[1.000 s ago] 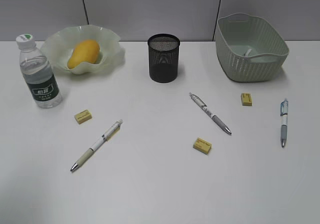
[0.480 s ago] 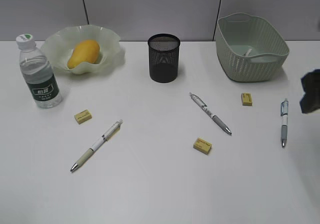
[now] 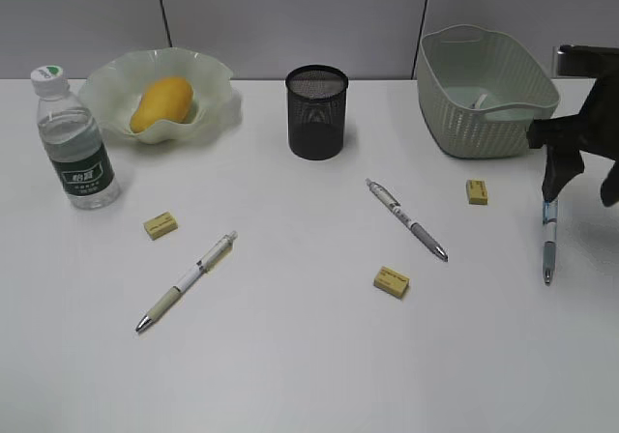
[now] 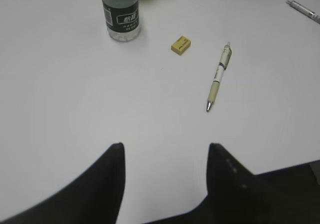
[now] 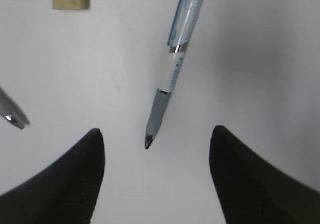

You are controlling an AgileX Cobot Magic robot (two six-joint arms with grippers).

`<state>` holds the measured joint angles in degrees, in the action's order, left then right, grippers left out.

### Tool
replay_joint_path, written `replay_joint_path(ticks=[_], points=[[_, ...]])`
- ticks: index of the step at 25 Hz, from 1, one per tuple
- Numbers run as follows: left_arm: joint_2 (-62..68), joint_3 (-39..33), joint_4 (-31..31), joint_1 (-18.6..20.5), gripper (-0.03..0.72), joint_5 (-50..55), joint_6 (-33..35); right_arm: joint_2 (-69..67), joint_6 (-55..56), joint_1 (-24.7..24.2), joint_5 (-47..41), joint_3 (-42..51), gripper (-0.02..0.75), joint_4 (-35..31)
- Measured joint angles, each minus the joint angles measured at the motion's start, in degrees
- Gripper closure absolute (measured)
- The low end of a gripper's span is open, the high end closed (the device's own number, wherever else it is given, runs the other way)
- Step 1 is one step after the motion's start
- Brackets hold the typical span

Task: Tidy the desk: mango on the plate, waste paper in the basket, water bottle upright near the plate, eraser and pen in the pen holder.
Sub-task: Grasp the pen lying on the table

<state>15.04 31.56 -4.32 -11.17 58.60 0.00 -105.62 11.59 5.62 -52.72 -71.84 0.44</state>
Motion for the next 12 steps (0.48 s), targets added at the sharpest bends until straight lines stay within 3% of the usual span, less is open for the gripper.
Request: replay_joint_path(ticks=[12], points=[[0.0, 0.0, 0.0, 0.0, 0.321, 0.0, 0.3, -9.1, 4.0, -1.6, 4.7, -0.3, 0.283, 0.1]])
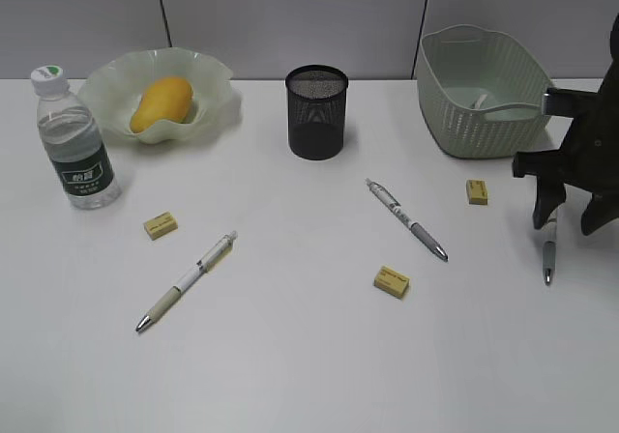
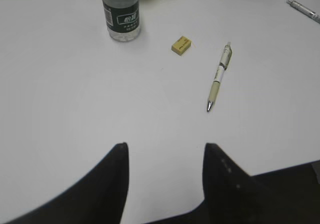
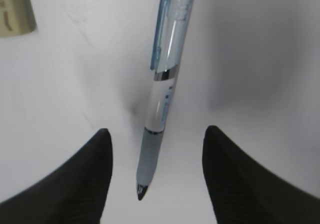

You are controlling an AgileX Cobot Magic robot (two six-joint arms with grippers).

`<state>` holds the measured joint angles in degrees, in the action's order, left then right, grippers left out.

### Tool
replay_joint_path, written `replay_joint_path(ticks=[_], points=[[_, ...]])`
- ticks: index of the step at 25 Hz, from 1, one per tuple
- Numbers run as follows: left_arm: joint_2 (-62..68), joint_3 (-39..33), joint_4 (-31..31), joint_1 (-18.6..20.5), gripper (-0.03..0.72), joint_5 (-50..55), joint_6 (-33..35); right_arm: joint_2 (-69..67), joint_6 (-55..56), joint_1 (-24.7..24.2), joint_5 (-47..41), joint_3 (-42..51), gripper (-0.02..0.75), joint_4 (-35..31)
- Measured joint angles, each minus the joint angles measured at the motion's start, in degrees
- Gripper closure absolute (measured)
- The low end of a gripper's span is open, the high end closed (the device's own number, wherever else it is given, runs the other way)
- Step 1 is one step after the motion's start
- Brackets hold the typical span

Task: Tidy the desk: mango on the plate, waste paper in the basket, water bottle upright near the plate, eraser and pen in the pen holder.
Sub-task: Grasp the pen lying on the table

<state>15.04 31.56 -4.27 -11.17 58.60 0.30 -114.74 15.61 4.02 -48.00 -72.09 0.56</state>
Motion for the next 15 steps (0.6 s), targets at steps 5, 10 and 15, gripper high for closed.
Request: replay_joint_path(ticks=[5, 10, 15], points=[[0.0, 0.0, 0.0, 0.0, 0.323, 0.0, -0.3, -2.8, 1.8, 0.0, 1.9, -0.1, 0.34, 0.1], [0.0, 0.0, 0.0, 0.0, 0.323, 0.0, -0.3, -4.3, 3.7, 0.0, 3.7, -0.1, 0.411, 0.9], [0.0, 0.0, 0.0, 0.0, 0.323, 0.0, -0.3, -4.3, 5.7, 0.0, 4.9, -0.1, 0.54, 3.6]])
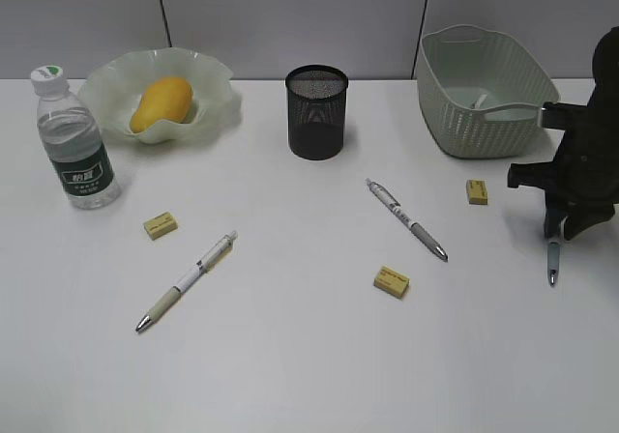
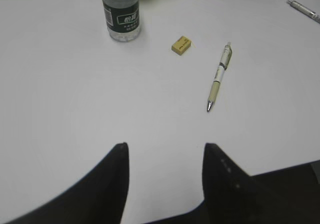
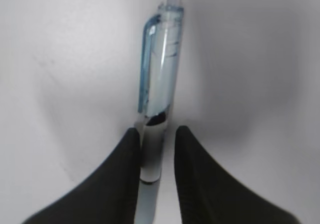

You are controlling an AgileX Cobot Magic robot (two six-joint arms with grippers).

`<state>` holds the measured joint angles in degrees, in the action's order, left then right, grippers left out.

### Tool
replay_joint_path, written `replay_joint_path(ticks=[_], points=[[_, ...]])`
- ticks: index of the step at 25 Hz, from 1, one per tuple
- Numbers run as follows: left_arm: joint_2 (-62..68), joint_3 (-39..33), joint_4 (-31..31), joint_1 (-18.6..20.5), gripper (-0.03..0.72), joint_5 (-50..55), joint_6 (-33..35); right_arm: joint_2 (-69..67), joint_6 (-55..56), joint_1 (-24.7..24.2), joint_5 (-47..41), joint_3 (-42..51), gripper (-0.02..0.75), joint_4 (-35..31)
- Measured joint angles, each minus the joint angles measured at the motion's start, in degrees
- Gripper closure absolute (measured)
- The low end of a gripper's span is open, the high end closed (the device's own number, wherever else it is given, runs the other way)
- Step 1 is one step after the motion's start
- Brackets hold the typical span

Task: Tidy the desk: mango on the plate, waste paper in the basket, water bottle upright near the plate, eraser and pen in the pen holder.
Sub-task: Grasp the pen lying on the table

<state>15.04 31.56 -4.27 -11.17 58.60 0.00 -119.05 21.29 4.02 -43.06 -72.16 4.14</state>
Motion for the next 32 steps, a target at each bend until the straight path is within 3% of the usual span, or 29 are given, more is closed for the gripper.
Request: replay_joint_path(ticks=[7, 19, 24, 32], points=[[0.0, 0.0, 0.0, 0.0, 0.323, 0.0, 0.3, 0.0, 0.3, 0.0, 0.1, 0.0, 0.567, 0.2], [0.0, 0.0, 0.0, 0.0, 0.323, 0.0, 0.0, -1.2, 0.3, 0.0, -0.1, -0.2, 0.526, -1.4], [0.0, 0.0, 0.0, 0.0, 0.323, 0.0, 0.0, -1.2, -2.7, 0.0, -3.1, -0.3, 0.618, -1.8], [0.0, 0.0, 0.1, 0.0, 0.323, 0.0, 0.0, 7.4, -6.1, 0.0, -4.7, -0.2, 0.62, -2.5]])
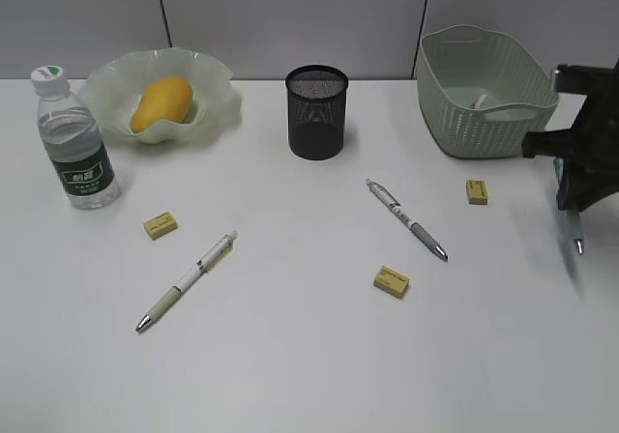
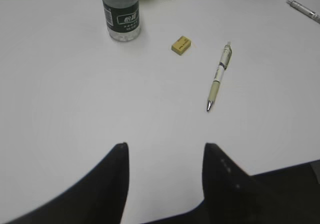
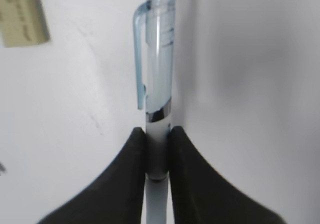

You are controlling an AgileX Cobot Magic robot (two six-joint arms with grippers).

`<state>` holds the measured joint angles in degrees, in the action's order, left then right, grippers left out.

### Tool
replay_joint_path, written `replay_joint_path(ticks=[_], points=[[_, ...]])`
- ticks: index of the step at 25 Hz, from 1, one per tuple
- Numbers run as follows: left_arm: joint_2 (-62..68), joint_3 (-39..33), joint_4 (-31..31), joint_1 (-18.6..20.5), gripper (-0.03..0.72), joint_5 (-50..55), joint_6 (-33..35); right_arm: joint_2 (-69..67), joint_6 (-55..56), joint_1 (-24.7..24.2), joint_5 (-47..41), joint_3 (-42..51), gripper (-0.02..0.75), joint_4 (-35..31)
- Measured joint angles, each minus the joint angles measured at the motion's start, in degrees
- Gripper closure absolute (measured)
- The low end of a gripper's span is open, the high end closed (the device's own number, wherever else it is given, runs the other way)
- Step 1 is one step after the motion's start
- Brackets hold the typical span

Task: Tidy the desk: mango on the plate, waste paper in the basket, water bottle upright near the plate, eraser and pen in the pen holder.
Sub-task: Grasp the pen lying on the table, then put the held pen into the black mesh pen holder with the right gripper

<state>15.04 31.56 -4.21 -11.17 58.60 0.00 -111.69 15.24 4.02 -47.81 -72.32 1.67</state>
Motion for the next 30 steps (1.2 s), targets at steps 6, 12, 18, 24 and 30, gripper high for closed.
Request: replay_joint_path(ticks=[6, 12, 18, 24, 30], points=[[0.0, 0.0, 0.0, 0.0, 0.323, 0.0, 0.0, 10.6, -5.7, 0.3, 7.2, 0.0, 0.62, -6.9], [0.0, 0.0, 0.0, 0.0, 0.323, 0.0, 0.0, 15.6, -18.2, 4.3, 24.1, -0.9, 0.62, -16.7], [0.0, 0.0, 0.0, 0.0, 0.323, 0.0, 0.3, 11.8, -28.1, 13.1, 35.7, -4.3, 0.622, -19.1], [0.0, 0.0, 0.0, 0.0, 0.323, 0.0, 0.0, 4.4, -29.1, 19.2, 44.3, -7.8, 0.622, -18.6], [0.0, 0.0, 0.0, 0.0, 0.323, 0.0, 0.0, -3.0, -29.2, 22.8, 49.0, -13.7, 0.622, -18.5]])
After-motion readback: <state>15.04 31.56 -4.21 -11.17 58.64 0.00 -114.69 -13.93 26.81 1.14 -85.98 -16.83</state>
